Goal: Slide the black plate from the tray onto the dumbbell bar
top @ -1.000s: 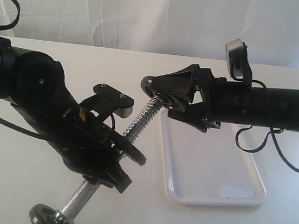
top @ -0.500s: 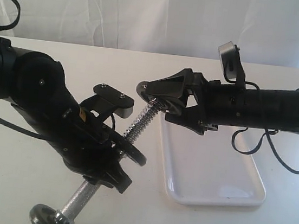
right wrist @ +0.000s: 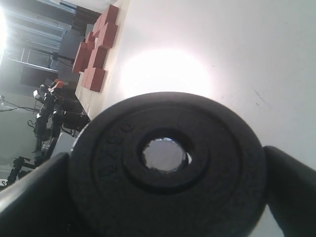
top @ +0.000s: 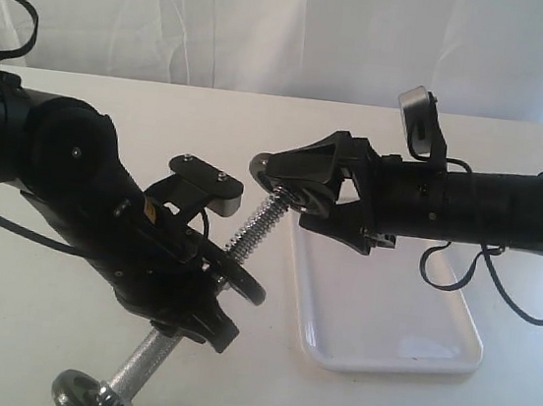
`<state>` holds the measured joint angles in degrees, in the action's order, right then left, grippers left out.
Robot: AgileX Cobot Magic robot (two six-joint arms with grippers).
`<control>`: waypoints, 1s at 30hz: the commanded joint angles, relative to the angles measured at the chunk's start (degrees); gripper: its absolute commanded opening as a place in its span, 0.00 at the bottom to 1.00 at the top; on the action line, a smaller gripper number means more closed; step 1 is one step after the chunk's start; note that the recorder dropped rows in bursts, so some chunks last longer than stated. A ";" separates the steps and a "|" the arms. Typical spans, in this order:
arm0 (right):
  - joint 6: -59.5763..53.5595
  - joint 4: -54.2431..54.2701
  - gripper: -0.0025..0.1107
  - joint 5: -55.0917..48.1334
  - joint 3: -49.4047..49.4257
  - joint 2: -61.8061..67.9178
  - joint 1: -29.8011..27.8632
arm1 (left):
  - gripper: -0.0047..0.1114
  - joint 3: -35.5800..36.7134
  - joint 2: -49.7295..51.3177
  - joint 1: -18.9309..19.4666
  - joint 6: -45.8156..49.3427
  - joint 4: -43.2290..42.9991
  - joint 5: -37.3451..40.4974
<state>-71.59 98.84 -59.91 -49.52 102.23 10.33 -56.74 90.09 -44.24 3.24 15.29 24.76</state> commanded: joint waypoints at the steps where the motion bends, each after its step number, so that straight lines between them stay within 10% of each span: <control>1: -0.33 1.11 0.02 -2.72 0.23 -0.89 -0.08 | 0.04 -1.91 -2.81 0.62 -0.94 3.99 -5.88; 30: -0.12 1.11 0.02 -3.30 0.23 -0.89 6.96 | 0.04 -1.91 -2.81 0.62 -0.26 3.97 -5.86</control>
<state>-71.59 97.95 -57.82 -49.02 102.23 16.08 -56.74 90.09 -43.88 3.34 15.57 23.41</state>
